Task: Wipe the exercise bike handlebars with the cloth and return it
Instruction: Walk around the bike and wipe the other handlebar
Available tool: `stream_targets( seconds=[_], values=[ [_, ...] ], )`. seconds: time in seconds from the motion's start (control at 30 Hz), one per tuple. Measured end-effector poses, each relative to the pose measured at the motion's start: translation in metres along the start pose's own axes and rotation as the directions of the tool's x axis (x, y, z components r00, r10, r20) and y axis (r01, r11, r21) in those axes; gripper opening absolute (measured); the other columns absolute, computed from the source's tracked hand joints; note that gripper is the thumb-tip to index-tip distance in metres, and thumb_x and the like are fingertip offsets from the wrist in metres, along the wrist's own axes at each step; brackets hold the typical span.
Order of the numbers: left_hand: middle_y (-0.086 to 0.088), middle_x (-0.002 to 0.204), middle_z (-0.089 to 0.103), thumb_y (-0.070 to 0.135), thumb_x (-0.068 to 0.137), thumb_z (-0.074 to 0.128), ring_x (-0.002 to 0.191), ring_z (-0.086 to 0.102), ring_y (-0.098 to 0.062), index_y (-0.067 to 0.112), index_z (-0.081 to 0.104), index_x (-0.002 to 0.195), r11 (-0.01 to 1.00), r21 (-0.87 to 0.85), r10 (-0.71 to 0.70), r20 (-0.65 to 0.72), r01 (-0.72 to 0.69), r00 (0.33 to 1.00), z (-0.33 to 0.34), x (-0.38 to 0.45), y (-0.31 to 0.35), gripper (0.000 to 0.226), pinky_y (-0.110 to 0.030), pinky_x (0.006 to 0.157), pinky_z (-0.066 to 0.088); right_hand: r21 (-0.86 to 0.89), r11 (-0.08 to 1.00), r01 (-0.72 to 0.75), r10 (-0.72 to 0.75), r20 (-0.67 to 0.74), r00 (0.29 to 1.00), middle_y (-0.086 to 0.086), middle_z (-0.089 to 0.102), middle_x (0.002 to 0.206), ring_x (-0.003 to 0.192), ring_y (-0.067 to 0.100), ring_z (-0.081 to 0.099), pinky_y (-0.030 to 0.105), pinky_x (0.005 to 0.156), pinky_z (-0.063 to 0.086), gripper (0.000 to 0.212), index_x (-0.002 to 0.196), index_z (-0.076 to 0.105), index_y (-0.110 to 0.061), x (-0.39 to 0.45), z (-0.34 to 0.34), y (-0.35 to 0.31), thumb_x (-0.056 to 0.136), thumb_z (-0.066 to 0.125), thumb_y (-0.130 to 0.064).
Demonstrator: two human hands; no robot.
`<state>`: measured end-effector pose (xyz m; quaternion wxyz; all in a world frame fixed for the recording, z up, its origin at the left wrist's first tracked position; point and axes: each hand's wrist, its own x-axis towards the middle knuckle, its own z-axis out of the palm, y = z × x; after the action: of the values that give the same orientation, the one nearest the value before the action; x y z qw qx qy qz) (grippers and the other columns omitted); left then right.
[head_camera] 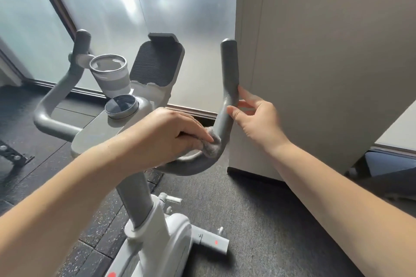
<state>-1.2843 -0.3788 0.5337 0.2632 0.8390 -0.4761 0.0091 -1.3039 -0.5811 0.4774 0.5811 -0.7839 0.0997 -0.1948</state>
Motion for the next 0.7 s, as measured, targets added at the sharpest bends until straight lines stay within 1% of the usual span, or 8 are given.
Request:
stream_targets(
  seconds=[0.1,0.17,0.27,0.4,0.5,0.57,0.63,0.7],
  values=[
    [0.013,0.099,0.07,0.032,0.081,0.064,0.093,0.061,0.003,0.025,0.074,0.099,0.998,-0.011,-0.068,-0.311,0.068,0.948,0.015,0.0,0.01,0.022,-0.014,0.088,0.045,-0.032,0.999,0.033,-0.032,0.032,0.999,-0.007,0.069,0.107,0.08,-0.006,0.064,0.004,0.071,0.046,0.059,0.132,0.055,-0.027,-0.002,0.002,-0.002,0.077,0.076,-0.028],
    [0.006,0.101,0.071,0.033,0.083,0.058,0.093,0.061,-0.003,0.021,0.074,0.101,0.998,0.038,-0.042,-0.287,0.055,0.957,0.034,-0.003,0.018,0.027,-0.012,0.088,0.043,-0.033,0.999,0.036,-0.034,0.038,0.999,-0.006,0.069,0.111,0.083,-0.003,0.065,0.012,0.079,0.051,0.059,0.131,0.057,-0.023,-0.001,0.001,-0.003,0.076,0.078,-0.028],
    [0.004,0.108,0.069,0.033,0.085,0.054,0.088,0.059,-0.018,0.026,0.073,0.1,0.982,0.185,-0.004,-0.226,0.047,0.974,0.055,-0.021,0.021,0.025,-0.018,0.085,0.038,-0.051,0.998,0.038,-0.036,0.031,0.999,-0.004,0.067,0.116,0.088,0.007,0.065,0.028,0.089,0.053,0.062,0.133,0.055,-0.022,-0.003,0.001,-0.004,0.075,0.078,-0.03],
    [0.013,0.107,0.063,0.036,0.085,0.049,0.089,0.057,-0.019,0.028,0.073,0.097,0.986,0.158,-0.012,-0.266,0.055,0.964,0.052,-0.046,0.017,0.028,-0.02,0.086,0.037,-0.035,0.999,0.032,-0.031,0.027,0.999,0.0,0.058,0.125,0.086,0.005,0.059,0.032,0.097,0.05,0.071,0.14,0.043,-0.021,-0.009,0.005,-0.004,0.078,0.076,-0.029],
    [0.021,0.103,0.063,0.034,0.086,0.051,0.089,0.053,-0.005,0.032,0.069,0.099,0.988,0.102,-0.084,-0.279,0.116,0.957,0.043,-0.062,0.005,0.022,-0.013,0.084,0.037,-0.05,0.999,0.012,-0.011,0.018,1.0,0.0,0.053,0.135,0.113,0.01,0.055,0.032,0.109,0.039,0.074,0.142,0.04,-0.021,-0.013,0.007,-0.001,0.078,0.075,-0.032],
    [0.013,0.099,0.068,0.026,0.084,0.055,0.087,0.05,0.003,0.025,0.073,0.095,0.967,0.099,-0.193,-0.312,0.234,0.93,0.033,-0.072,-0.004,0.021,-0.006,0.083,0.033,-0.068,0.998,-0.001,0.003,0.025,1.0,0.0,0.051,0.136,0.124,0.013,0.05,0.033,0.112,0.036,0.076,0.143,0.039,-0.021,-0.017,0.009,-0.001,0.077,0.075,-0.034],
    [0.003,0.097,0.071,0.017,0.079,0.065,0.088,0.052,-0.002,0.018,0.075,0.091,0.943,0.1,-0.268,-0.343,0.319,0.9,0.027,-0.073,-0.008,0.016,-0.01,0.082,0.035,-0.084,0.996,-0.012,0.015,0.038,0.999,-0.003,0.048,0.132,0.121,0.008,0.047,0.025,0.112,0.031,0.077,0.144,0.037,-0.021,-0.02,0.009,-0.003,0.078,0.075,-0.034],
    [0.003,0.1,0.072,0.011,0.078,0.07,0.093,0.058,-0.018,0.02,0.075,0.093,0.938,0.077,-0.295,-0.333,0.338,0.896,0.031,-0.061,0.0,0.018,-0.022,0.083,0.039,-0.106,0.994,-0.014,0.02,0.051,0.999,-0.006,0.04,0.122,0.111,0.002,0.04,0.015,0.105,0.026,0.077,0.145,0.035,-0.021,-0.022,0.008,-0.008,0.079,0.074,-0.031]
  ],
)
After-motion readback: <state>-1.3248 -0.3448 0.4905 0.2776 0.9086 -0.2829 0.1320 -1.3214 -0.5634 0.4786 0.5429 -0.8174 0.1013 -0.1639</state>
